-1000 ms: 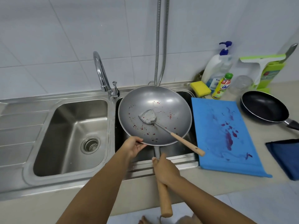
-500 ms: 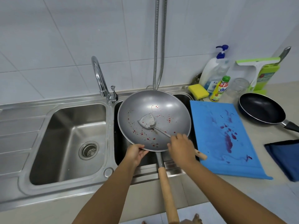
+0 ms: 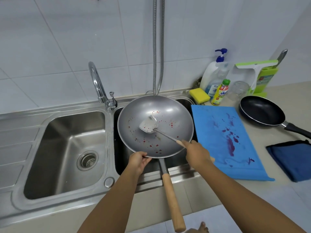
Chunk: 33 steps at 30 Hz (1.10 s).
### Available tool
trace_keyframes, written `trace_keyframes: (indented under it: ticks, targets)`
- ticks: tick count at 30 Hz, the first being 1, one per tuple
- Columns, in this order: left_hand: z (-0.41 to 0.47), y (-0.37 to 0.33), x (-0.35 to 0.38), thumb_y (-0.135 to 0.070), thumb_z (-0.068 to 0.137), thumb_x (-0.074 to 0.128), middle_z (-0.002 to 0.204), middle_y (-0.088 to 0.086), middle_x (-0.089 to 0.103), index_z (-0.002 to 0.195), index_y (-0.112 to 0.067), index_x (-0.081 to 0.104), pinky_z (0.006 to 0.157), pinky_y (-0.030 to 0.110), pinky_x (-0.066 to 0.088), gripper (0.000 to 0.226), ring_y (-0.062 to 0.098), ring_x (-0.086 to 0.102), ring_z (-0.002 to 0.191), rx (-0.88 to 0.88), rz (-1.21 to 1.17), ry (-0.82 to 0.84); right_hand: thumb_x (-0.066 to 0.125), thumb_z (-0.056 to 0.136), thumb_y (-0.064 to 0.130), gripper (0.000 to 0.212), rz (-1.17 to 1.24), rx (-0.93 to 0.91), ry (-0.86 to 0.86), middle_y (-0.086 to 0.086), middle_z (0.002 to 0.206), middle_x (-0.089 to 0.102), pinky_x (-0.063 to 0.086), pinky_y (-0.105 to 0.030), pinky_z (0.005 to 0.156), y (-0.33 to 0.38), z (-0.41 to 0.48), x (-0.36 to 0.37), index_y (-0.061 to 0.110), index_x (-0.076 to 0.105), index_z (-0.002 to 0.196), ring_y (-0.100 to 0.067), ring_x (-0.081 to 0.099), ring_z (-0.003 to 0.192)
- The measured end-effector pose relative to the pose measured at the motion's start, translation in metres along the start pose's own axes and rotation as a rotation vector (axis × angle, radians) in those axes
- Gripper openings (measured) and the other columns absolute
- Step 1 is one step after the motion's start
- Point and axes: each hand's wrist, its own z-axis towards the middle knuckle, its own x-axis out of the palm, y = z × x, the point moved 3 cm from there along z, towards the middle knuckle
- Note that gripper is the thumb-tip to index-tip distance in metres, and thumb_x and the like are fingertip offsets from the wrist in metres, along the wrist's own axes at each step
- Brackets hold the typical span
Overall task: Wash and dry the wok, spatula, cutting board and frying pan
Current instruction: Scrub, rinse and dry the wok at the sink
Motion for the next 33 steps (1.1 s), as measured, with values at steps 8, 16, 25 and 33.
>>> trace_keyframes:
  ticks: [8, 16, 25, 33]
  targets:
    - [-0.002, 0.007, 0.005, 0.018, 0.091, 0.038, 0.129, 0.027, 0.053, 0.138, 0.008, 0.037, 0.096, 0.044, 0.047, 0.049, 0.041, 0.052, 0.123, -0.017, -0.007, 0.004, 0.041, 0.098, 0.013, 0.045, 0.204, 0.281, -0.283, -0.004, 0.097, 0.047, 0.041, -0.034, 0.068, -0.104, -0.054, -0.030, 0.032, 0.046, 0.139, -0.026, 0.051, 0.083]
    - [-0.005, 0.019, 0.007, 0.018, 0.091, 0.036, 0.094, 0.021, 0.058, 0.135, 0.011, 0.041, 0.095, 0.044, 0.045, 0.045, 0.034, 0.059, 0.086, -0.030, -0.035, 0.004, 0.040, 0.090, 0.000, 0.043, 0.093, 0.477, -0.309, -0.005, 0.082, 0.045, 0.037, -0.034, 0.066, -0.164, -0.072, -0.020, 0.022, 0.057, 0.123, -0.025, 0.042, 0.078]
    - [-0.004, 0.015, 0.010, 0.018, 0.092, 0.034, 0.113, 0.028, 0.054, 0.137, 0.010, 0.038, 0.104, 0.047, 0.041, 0.046, 0.043, 0.048, 0.127, -0.013, -0.069, -0.009, 0.043, 0.090, 0.006, 0.049, 0.116, 0.628, -0.234, -0.012, 0.128, 0.046, 0.034, -0.045, 0.096, -0.159, -0.073, -0.015, 0.022, 0.047, 0.136, -0.032, 0.042, 0.115]
    - [-0.009, 0.020, 0.008, 0.018, 0.091, 0.036, 0.099, 0.024, 0.056, 0.136, 0.010, 0.038, 0.096, 0.045, 0.044, 0.046, 0.042, 0.057, 0.111, -0.001, -0.034, -0.033, 0.050, 0.096, 0.027, 0.031, 0.240, 0.039, -0.195, -0.003, 0.124, 0.058, 0.040, -0.032, 0.094, -0.038, -0.074, 0.003, 0.021, 0.062, 0.124, -0.021, 0.051, 0.112]
